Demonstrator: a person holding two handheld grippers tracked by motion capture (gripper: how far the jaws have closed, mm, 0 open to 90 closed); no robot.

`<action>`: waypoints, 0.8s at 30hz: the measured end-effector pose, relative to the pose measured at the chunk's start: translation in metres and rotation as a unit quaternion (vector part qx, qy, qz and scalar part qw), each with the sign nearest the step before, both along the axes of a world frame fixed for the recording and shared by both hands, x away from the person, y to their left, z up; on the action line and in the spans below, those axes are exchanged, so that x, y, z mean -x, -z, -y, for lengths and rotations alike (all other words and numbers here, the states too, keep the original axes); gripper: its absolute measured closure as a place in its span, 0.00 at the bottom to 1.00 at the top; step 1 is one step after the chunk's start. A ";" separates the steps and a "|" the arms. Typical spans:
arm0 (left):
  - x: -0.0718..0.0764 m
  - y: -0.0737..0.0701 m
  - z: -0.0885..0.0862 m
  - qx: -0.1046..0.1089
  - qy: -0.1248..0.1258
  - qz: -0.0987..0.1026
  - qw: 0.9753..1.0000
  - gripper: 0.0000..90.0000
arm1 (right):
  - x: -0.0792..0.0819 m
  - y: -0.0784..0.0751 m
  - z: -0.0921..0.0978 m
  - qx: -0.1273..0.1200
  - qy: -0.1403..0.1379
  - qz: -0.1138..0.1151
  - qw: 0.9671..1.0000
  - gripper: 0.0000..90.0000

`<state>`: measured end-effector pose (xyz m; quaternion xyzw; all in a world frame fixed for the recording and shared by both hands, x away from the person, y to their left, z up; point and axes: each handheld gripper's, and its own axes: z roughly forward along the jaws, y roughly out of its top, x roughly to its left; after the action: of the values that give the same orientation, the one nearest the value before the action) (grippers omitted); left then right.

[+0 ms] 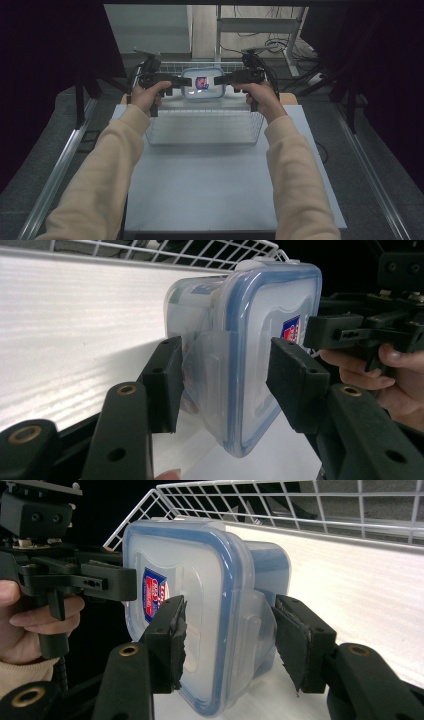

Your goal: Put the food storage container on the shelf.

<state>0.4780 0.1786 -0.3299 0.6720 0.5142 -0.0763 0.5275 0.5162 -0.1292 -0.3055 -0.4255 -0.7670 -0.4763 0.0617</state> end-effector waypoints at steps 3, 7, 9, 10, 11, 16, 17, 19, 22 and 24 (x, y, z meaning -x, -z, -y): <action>-0.004 0.001 -0.001 0.009 0.000 -0.013 1.000 0.56 | -0.008 0.002 0.001 -0.005 0.000 -0.019 1.000 0.53; -0.010 0.002 -0.002 0.014 -0.006 -0.030 0.999 0.56 | -0.020 0.003 0.001 -0.012 0.010 -0.064 0.998 0.52; -0.013 0.003 -0.002 0.015 -0.006 -0.034 0.999 0.55 | -0.023 0.003 -0.001 -0.008 0.015 -0.073 0.997 0.51; -0.014 0.004 -0.003 0.019 -0.008 -0.038 0.999 0.55 | -0.024 0.003 -0.002 -0.006 0.019 -0.074 0.997 0.50; -0.016 0.004 -0.004 0.022 -0.007 -0.041 0.999 0.55 | -0.025 0.003 -0.003 -0.007 0.023 -0.078 0.997 0.51; -0.023 0.009 -0.006 0.039 -0.010 -0.057 0.998 0.54 | -0.031 0.009 -0.002 -0.029 0.043 -0.107 0.993 0.50; -0.024 0.010 -0.007 0.043 -0.011 -0.061 0.997 0.54 | -0.032 0.010 -0.002 -0.032 0.047 -0.111 0.992 0.50; -0.026 0.013 -0.007 0.051 -0.012 -0.067 0.996 0.53 | -0.033 0.012 -0.002 -0.040 0.057 -0.123 0.990 0.50; -0.029 0.015 -0.008 0.058 -0.012 -0.075 0.995 0.52 | -0.036 0.015 -0.002 -0.048 0.069 -0.134 0.987 0.50; -0.030 0.017 -0.009 0.062 -0.011 -0.076 0.995 0.51 | -0.037 0.017 -0.001 -0.055 0.075 -0.141 0.986 0.50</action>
<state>0.5078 0.1873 -0.3467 0.6246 0.5548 -0.1531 0.5279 0.5528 -0.1279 -0.3228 -0.5405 -0.6893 -0.4562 0.1565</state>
